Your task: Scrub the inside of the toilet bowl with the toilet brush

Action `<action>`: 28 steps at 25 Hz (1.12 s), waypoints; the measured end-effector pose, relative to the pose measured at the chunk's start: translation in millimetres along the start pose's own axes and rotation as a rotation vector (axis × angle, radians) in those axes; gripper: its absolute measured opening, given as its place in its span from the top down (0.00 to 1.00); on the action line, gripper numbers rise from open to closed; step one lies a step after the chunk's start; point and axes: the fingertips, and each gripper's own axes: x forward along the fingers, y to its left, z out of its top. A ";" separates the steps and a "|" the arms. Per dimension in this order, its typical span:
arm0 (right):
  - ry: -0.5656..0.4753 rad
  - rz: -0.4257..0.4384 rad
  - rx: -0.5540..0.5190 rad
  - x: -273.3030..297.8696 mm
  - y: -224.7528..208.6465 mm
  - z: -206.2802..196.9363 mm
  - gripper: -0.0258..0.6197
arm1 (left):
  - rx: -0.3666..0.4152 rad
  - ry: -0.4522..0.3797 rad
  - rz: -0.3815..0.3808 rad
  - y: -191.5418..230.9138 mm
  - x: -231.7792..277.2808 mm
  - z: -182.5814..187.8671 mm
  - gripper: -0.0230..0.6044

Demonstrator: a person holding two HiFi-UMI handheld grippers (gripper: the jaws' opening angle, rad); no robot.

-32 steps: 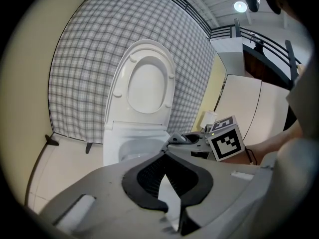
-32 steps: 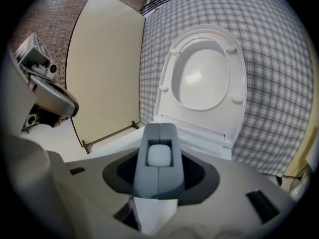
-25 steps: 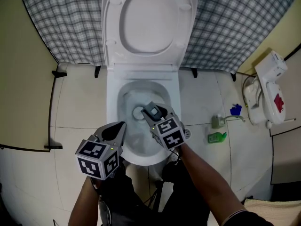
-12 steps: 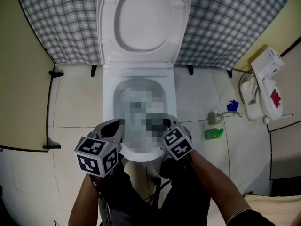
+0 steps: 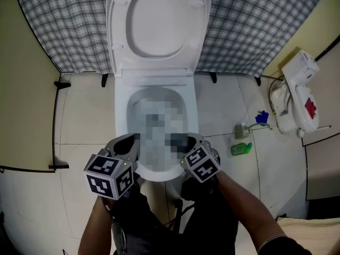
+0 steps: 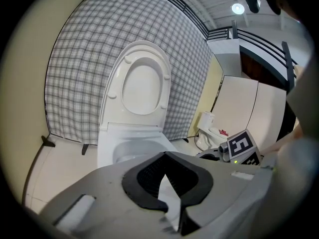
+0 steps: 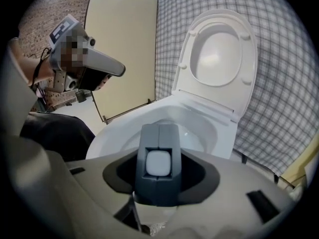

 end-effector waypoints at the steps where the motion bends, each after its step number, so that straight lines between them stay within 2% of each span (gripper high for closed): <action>1: 0.010 -0.002 0.000 6.8 -1.7 -0.6 0.64 | -0.001 0.002 0.002 2.1 0.4 -0.3 0.95; 9: 0.104 -0.018 -0.079 63.4 -9.9 7.7 0.64 | -0.016 0.013 0.001 2.3 7.2 -8.0 0.95; 15: 0.155 -0.038 -0.064 91.7 -17.9 4.2 0.64 | -0.023 0.003 0.000 1.2 4.9 -7.1 0.95; 21: 0.118 -0.065 0.012 97.7 -27.1 9.4 0.65 | -0.031 0.001 0.014 11.1 -0.5 -7.7 0.95; 28: 0.099 -0.096 0.004 111.9 -30.8 10.9 0.65 | -0.032 -0.009 0.009 9.6 -0.1 -5.6 0.95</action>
